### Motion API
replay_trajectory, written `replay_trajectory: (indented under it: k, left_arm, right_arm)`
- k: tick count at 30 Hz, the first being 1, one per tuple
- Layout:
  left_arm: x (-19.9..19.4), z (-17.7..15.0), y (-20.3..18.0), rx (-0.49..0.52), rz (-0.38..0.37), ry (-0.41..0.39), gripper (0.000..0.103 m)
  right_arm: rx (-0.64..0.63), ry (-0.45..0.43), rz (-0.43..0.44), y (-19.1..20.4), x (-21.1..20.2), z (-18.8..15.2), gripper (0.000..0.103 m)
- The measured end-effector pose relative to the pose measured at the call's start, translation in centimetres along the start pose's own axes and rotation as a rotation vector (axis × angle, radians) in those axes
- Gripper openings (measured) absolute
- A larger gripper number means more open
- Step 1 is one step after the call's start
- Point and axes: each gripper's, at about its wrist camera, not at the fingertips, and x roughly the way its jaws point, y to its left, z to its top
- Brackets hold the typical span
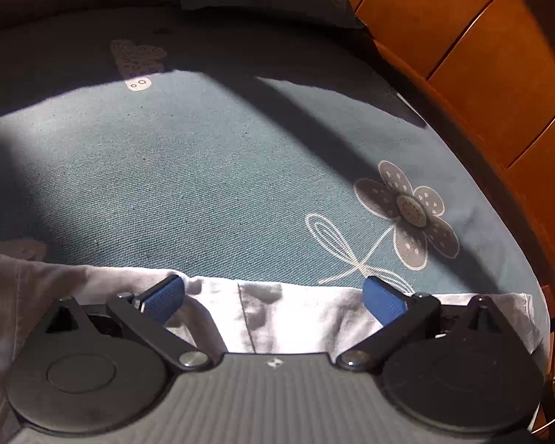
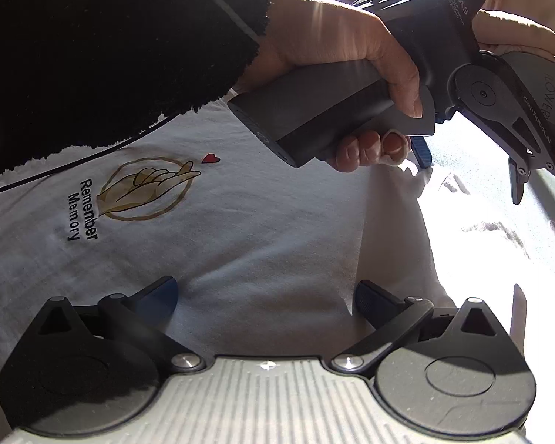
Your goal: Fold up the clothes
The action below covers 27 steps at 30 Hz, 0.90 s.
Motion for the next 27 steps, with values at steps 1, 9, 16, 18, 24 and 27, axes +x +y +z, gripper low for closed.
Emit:
replay_trajectory:
  k: [1, 9, 16, 18, 24, 27]
  left_arm:
    - [-1.2, -0.1, -0.3, 0.026, 0.026, 0.000, 0.102]
    - [-16.6, -3.8, 0.8, 0.058, 0.189, 0.005, 0.102]
    - [-27.4, -11.4, 3.3, -0.022, 0.232, 0.035, 0.102]
    - [-27.8, -13.7, 4.0, -0.029, 0.236, 0.050, 0.102]
    - [-25.5, -22.3, 5.9, -0.084, 0.208, 0.052, 0.102]
    - [-24.4, -26.3, 5.5, -0.045, 0.253, 0.021, 0.102]
  right_arm:
    - [-0.002, 0.002, 0.001, 0.0, 0.0, 0.0, 0.103]
    - [0.002, 0.042, 0.030, 0.2, -1.0, 1.0, 0.103]
    - [0.134, -0.012, 0.105, 1.7, -4.2, 1.6, 0.103]
    - [0.205, -0.002, 0.076, 2.7, -5.0, 1.1, 0.103]
    - [0.297, 0.029, -0.040, 7.8, -8.1, -3.8, 0.103]
    - [0.319, 0.065, -0.058, 9.8, -8.5, -6.1, 0.103]
